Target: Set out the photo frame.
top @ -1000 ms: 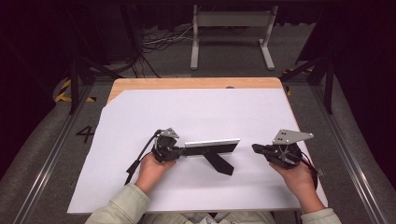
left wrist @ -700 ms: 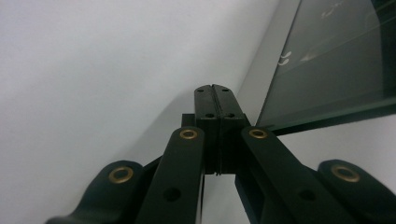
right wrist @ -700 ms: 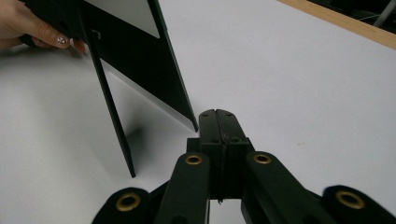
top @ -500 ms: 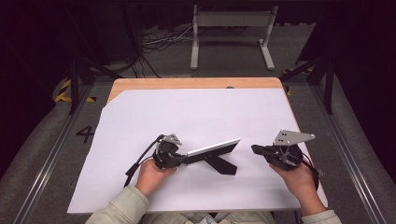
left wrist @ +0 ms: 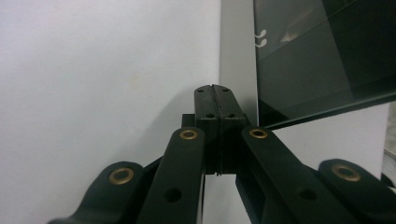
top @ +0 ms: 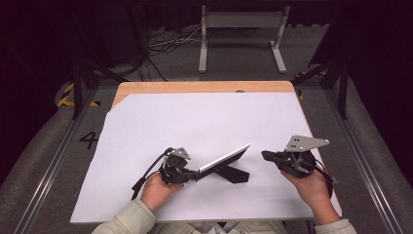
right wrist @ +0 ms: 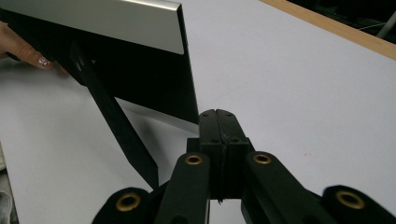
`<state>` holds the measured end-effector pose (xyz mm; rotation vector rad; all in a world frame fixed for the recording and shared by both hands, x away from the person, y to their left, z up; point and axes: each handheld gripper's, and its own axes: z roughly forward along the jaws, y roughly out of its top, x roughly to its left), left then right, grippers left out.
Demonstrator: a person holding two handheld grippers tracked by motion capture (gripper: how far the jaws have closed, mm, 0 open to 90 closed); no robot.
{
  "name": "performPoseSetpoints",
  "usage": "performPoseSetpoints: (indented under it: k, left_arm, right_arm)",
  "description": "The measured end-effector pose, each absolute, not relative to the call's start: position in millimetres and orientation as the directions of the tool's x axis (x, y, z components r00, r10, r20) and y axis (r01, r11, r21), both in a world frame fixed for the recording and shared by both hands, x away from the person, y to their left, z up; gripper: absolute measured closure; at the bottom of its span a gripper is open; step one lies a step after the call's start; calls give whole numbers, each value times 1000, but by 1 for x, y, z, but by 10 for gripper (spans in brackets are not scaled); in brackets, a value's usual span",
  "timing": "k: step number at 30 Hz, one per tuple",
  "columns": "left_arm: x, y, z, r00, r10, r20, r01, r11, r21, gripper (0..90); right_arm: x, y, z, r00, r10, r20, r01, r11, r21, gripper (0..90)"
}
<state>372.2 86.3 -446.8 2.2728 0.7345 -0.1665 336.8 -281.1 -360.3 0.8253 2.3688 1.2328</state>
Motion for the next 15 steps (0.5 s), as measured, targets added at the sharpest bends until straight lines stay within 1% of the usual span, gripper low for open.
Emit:
performPoseSetpoints:
  k: [11, 15]
  left_arm:
    - [353, 68, -448, 852, 385, -355, 523, -606, 599, 900]
    - [345, 58, -447, 868, 347, -355, 496, -628, 600, 900]
  right_arm:
    - [336, -280, -358, -772, 634, -34, 332, 449, 829, 900]
    - [334, -280, -355, -771, 636, -34, 329, 444, 833, 900]
